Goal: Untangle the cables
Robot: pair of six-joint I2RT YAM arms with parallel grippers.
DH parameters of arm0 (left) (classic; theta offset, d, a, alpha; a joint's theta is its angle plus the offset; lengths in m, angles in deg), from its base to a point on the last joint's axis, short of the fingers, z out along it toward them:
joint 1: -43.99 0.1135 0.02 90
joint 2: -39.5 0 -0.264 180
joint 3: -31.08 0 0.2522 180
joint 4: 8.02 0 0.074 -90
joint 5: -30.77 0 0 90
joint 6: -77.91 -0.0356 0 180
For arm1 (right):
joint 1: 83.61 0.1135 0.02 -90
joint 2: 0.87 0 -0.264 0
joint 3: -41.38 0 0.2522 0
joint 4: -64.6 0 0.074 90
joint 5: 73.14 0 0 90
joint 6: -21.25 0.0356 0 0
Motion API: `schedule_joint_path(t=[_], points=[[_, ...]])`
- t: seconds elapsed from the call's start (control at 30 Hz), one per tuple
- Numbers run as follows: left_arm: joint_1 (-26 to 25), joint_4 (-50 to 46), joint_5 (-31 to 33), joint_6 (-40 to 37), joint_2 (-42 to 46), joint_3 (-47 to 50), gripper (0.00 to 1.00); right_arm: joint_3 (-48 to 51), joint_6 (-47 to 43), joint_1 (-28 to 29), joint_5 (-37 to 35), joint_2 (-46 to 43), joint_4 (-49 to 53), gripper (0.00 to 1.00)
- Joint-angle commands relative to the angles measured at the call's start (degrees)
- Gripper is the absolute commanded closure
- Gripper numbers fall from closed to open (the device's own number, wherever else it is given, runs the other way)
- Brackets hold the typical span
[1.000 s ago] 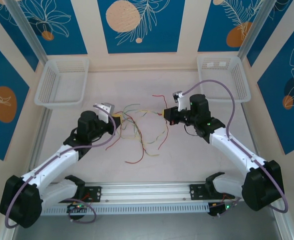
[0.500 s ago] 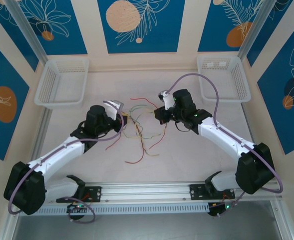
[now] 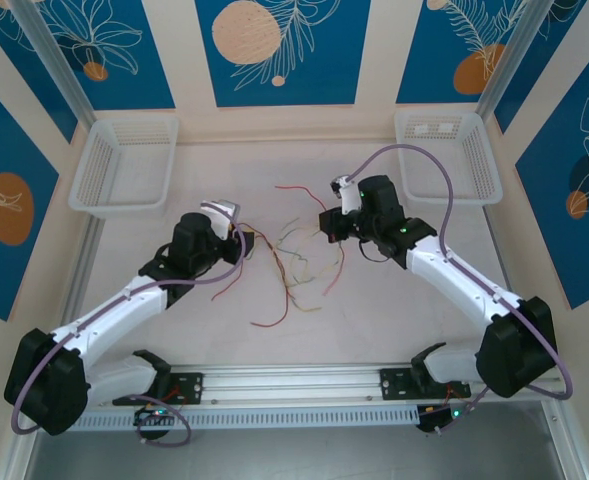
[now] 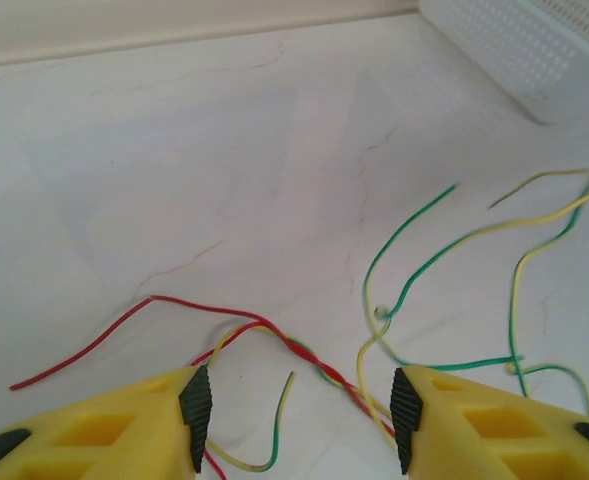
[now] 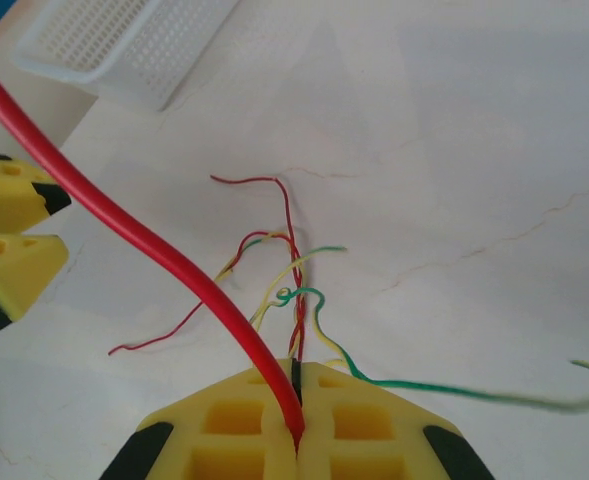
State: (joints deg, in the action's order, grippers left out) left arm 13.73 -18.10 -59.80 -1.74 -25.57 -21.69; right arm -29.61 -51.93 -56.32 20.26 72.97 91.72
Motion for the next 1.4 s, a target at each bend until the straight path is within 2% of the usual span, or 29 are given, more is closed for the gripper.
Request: schedule_joint_path(t=[0.0,0.1,0.17,0.27,0.37,0.4,0.53,0.83,0.93,1.03,1.17,1.37], points=[[-0.6,-2.5,2.1,-0.1,0.8,-1.8,0.46,0.5,2.2,-0.8,0.8,-2.4,0.6,1.0],[-0.6,-3.6,-1.5,-1.2,1.1,-3.6,0.43,0.2,3.4,-1.2,1.0,-3.0,1.4,1.0],[-0.9,-4.4,-5.2,-2.1,1.2,-5.1,0.38,-0.4,4.3,-1.2,0.6,-2.9,2.6,1.0],[-1.7,-4.1,-13.5,-3.8,1.4,-6.8,0.37,-0.8,6.1,-1.3,0.3,-2.8,2.8,1.0],[-4.1,-3.0,-19.0,-6.0,0.9,-7.8,0.35,-1.2,8.2,-1.4,0.4,-2.2,3.0,1.0],[-5.3,-3.3,-19.4,-7.4,0.5,-8.2,0.32,-1.6,8.8,-1.5,0.4,-2.0,3.2,1.0],[-9.8,-4.7,-19.7,-12.6,-1.7,-9.2,0.34,-2.4,10.4,-1.5,1.2,-1.6,3.5,1.0],[-16.6,-2.8,-19.9,-18.0,-8.8,-11.2,0.3,-3.2,12.4,-1.5,3.5,-2.5,3.5,1.0],[-17.5,-2.1,-19.5,-20.2,-11.2,-11.9,0.28,-3.4,12.8,-1.5,4.9,-2.6,3.3,1.0],[-17.6,-1.0,-19.4,-21.3,-13.1,-12.3,0.31,-3.3,13.1,-1.5,5.8,-2.6,2.8,1.0],[-17.7,-0.4,-22.3,-21.8,-15.0,-13.5,0.38,-2.9,13.4,-1.5,6.2,-2.5,2.4,1.0],[-18.2,-0.9,-26.4,-22.0,-17.1,-15.1,0.4,-2.6,13.7,-1.5,6.3,-2.6,2.1,1.0]])
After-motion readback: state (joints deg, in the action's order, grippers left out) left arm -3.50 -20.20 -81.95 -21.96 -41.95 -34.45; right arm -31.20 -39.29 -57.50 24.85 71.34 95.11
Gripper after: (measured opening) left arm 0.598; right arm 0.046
